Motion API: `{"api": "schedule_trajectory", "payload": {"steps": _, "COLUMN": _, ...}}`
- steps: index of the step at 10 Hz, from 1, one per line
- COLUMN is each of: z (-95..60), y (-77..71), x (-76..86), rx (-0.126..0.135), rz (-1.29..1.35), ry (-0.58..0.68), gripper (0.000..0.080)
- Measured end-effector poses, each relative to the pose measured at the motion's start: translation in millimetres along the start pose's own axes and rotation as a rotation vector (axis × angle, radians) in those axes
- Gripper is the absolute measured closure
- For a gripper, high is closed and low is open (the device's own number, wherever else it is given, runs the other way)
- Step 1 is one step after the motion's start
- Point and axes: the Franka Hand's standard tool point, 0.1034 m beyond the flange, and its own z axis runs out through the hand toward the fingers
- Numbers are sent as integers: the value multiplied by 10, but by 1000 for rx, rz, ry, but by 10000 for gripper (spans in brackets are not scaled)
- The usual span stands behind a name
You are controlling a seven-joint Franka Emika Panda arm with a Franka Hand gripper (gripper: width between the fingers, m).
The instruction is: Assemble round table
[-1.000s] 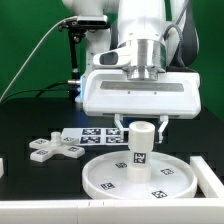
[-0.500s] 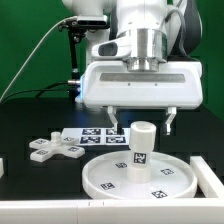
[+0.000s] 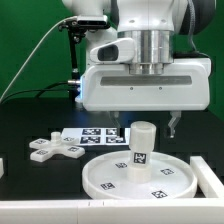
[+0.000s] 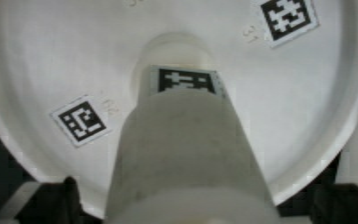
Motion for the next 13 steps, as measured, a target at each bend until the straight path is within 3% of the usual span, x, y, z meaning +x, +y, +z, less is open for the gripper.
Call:
{"api": "schedule_trajectory", "payload": {"steps": 1, "z": -11, "y": 1, "x": 30, "rx": 0, "rz": 4, "ry": -14, "gripper": 151}}
{"api": "schedule_trajectory", "payload": {"steps": 2, "z": -2, "y": 2, "x": 22, "rx": 0, "rz": 4, "ry": -13, "gripper": 283}}
{"api": "schedule_trajectory", "payload": {"steps": 3, "z": -1, "y": 3, "x": 22, "rx": 0, "rz": 16, "ry": -14, "gripper": 283}}
{"api": "schedule_trajectory", "payload": {"steps": 4, "z": 0, "y": 12, "x": 23, "rx": 0, "rz": 70, "ry": -14, "gripper": 393}}
{"api": "schedule_trajectory", "payload": {"steps": 8, "z": 13, "y": 43, "x": 56, "rx": 0, "rz": 383, "ry": 23, "gripper": 392}}
{"api": "schedule_trajectory", "payload": {"steps": 9, "z": 13, "y": 61, "x": 76, "rx": 10, "rz": 518, "ry": 48, "gripper": 392}}
{"api": "schedule_trajectory", "payload": {"steps": 13, "z": 11, "y": 91, "x": 61, "rx": 111, "rz": 1080, "ry": 50, "gripper": 392}}
